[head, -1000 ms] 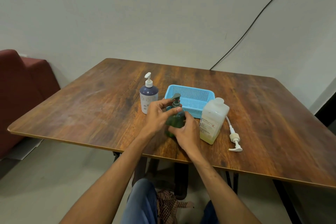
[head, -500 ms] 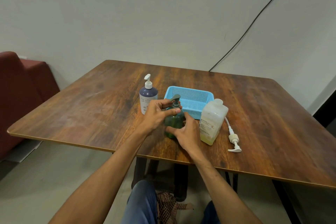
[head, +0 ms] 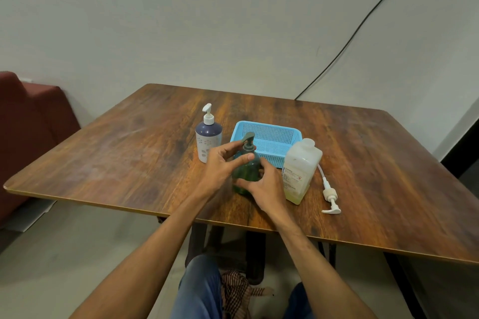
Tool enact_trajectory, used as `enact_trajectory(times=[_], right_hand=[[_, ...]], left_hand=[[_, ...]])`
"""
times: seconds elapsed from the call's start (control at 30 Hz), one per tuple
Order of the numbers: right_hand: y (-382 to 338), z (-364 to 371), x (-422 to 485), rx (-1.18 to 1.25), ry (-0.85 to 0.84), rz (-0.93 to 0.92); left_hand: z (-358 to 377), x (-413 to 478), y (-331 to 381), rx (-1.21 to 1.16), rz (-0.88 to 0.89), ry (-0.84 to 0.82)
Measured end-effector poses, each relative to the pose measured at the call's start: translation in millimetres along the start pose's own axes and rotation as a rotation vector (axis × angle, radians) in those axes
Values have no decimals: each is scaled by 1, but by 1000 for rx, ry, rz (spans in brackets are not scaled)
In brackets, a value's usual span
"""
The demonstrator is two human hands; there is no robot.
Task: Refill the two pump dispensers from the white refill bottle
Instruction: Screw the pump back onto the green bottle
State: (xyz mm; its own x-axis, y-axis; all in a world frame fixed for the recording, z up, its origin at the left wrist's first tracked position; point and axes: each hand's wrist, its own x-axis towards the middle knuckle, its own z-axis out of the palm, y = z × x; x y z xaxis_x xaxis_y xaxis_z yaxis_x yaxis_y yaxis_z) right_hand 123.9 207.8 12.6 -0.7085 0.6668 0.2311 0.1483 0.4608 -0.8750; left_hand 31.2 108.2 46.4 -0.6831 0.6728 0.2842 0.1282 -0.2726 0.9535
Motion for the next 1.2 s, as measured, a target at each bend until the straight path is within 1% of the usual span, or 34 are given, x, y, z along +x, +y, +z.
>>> enact_trajectory(times=[0.17, 0.27, 0.33, 0.43, 0.67, 0.87, 1.07, 1.2], right_hand=[[3, 2, -5, 33, -16, 24], [1, 5, -7, 18, 14, -1], [2, 7, -7, 21, 32, 6], [-1, 6, -6, 33, 47, 22], [-33, -6, 17, 56, 64, -64], [-61, -16, 49, 94, 75, -71], [-62, -2, 83, 112, 188, -62], [-57, 10, 105, 138, 231, -7]], left_hand=[[-21, -15, -18, 80, -39, -58], [-33, -22, -26, 156, -71, -108], [-35, -23, -25, 170, -77, -109], [-33, -21, -23, 181, -53, -83], [-31, 1, 6, 224, 67, -9], [-20, 37, 28, 231, 124, 28], [-8, 74, 15, 243, 108, 129], [0, 95, 4, 274, 88, 178]])
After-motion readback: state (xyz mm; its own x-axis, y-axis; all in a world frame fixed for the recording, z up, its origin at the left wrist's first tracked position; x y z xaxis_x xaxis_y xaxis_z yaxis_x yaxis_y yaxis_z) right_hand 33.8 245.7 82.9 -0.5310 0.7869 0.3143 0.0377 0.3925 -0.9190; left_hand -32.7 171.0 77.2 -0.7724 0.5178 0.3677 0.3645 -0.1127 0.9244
